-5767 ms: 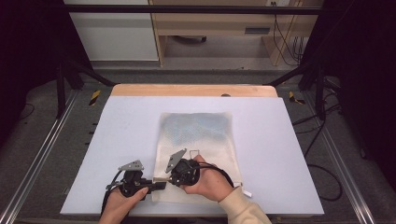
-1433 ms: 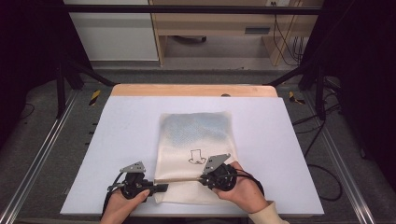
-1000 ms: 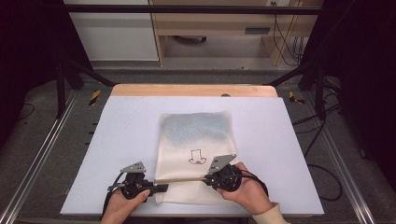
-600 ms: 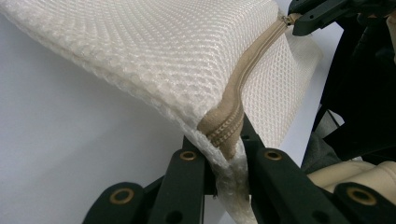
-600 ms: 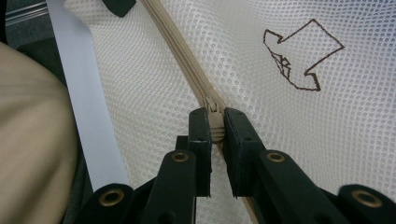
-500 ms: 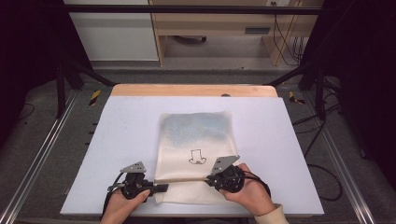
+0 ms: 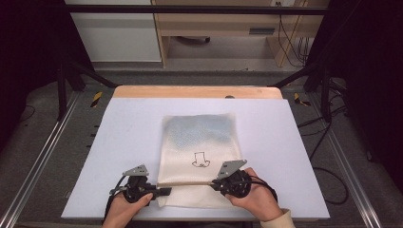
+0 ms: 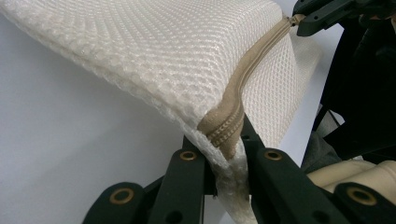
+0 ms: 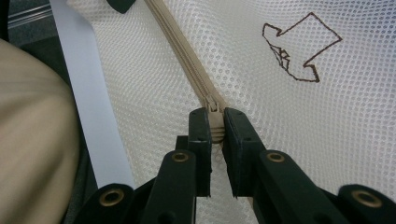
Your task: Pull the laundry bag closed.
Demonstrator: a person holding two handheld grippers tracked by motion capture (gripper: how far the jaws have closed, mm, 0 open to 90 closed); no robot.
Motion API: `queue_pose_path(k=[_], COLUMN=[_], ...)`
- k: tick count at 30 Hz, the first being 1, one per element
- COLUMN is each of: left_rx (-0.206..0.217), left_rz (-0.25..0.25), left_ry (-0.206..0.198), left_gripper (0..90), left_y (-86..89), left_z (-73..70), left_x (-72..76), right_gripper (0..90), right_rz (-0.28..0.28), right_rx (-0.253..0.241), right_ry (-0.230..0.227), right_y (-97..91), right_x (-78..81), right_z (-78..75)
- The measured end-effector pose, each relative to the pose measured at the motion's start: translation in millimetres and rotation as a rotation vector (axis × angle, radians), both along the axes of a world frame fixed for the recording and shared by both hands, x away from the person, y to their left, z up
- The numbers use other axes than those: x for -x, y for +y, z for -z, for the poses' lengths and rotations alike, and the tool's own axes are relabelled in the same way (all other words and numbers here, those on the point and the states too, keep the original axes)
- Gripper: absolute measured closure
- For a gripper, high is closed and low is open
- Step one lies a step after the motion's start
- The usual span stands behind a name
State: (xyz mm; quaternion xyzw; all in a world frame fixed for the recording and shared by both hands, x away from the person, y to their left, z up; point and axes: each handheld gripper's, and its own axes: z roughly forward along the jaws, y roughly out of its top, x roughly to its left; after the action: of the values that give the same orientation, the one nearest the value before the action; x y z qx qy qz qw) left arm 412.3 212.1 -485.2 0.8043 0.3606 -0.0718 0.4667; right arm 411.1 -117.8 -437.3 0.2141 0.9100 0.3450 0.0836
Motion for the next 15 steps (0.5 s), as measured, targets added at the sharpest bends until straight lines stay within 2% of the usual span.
queue_pose_path(k=[15], left_rx=[0.002], left_rz=[0.001], left_ry=[0.000], left_gripper=[84.2], left_y=[0.3], left_z=[-0.1], left_x=[-0.4], right_gripper=[81.9], right_rz=[0.028], right_rx=[-0.011], right_ry=[-0.004], right_y=[-7.9], right_x=[3.8], right_z=[0.2])
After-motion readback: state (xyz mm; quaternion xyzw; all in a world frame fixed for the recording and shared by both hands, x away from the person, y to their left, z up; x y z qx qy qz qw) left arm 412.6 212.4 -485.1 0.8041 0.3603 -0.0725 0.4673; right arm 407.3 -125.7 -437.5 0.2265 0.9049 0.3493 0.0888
